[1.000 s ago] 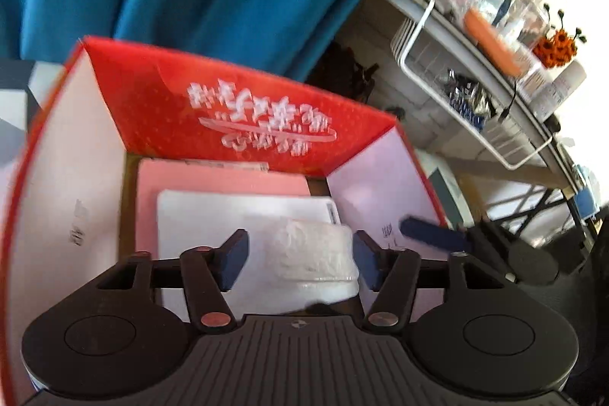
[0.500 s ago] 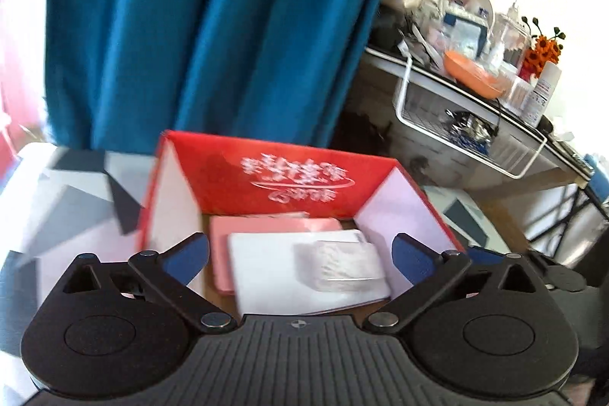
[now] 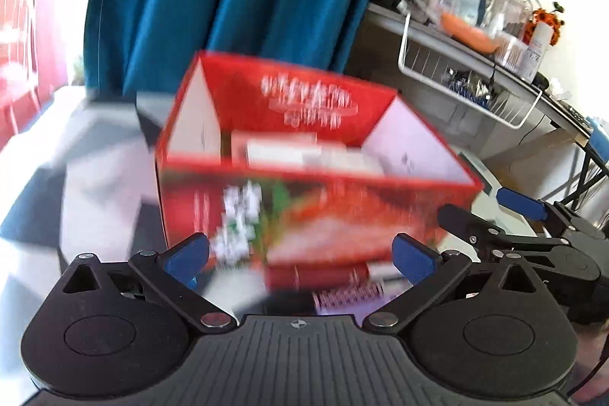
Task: Organize rigid objects
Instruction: 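Move the left tool down to the lavender power bank, then close the left tool on the lavender power bank and lift it, then carry the power bank into the red box and open the left tool, then move the left tool back to the black-and-pink checkered pen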
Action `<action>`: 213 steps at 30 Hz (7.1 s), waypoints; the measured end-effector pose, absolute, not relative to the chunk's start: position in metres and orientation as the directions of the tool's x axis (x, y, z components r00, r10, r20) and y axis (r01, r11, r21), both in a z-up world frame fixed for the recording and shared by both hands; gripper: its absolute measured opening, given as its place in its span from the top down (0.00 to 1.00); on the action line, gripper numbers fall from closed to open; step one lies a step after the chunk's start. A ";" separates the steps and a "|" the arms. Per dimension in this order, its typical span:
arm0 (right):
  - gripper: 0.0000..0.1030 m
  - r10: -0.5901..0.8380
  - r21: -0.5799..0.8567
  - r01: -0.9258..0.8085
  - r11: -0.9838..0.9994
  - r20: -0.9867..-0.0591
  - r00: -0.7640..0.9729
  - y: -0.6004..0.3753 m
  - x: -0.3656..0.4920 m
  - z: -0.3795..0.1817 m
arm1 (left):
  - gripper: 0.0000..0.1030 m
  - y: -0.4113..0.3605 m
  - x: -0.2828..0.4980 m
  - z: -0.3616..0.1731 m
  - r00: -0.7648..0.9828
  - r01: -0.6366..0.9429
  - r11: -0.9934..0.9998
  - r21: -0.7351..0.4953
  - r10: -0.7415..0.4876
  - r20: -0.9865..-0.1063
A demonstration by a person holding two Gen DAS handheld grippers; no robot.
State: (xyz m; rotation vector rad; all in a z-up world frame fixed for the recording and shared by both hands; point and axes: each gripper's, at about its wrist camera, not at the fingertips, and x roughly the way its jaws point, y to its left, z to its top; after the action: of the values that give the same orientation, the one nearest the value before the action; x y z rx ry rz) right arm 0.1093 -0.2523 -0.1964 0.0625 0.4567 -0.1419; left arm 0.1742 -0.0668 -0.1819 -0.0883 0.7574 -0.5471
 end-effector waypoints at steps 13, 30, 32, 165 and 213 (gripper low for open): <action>0.06 -0.022 0.108 0.103 0.989 -0.572 0.820 -0.246 0.084 -0.256 | 0.04 -0.073 0.161 -0.225 0.519 0.426 0.864 -0.267 -0.475 -0.711; 0.34 0.119 0.098 -0.073 0.992 -0.622 0.774 -0.223 0.092 -0.277 | 0.43 -0.089 0.164 -0.249 0.402 0.451 0.798 -0.401 -0.582 -0.707; 0.35 0.129 0.104 -0.082 0.991 -0.623 0.772 -0.223 0.095 -0.278 | 0.45 -0.090 0.166 -0.253 0.395 0.440 0.795 -0.417 -0.589 -0.705; 0.07 -0.026 0.054 0.055 0.997 -0.438 0.899 -0.241 0.131 -0.200 | 0.26 -0.061 0.186 -0.167 0.663 0.518 0.830 -0.206 -0.541 -0.517; 0.61 0.092 0.155 0.009 0.988 -0.630 0.771 -0.222 0.126 -0.293 | 0.44 -0.073 0.199 -0.271 0.483 0.470 0.812 -0.346 -0.564 -0.669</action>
State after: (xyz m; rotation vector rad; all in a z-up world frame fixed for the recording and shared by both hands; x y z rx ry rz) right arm 0.1259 -0.2219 -0.2930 0.1524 0.6899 0.0454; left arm 0.1995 -0.0728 -0.2713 -0.1214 0.8604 -0.6316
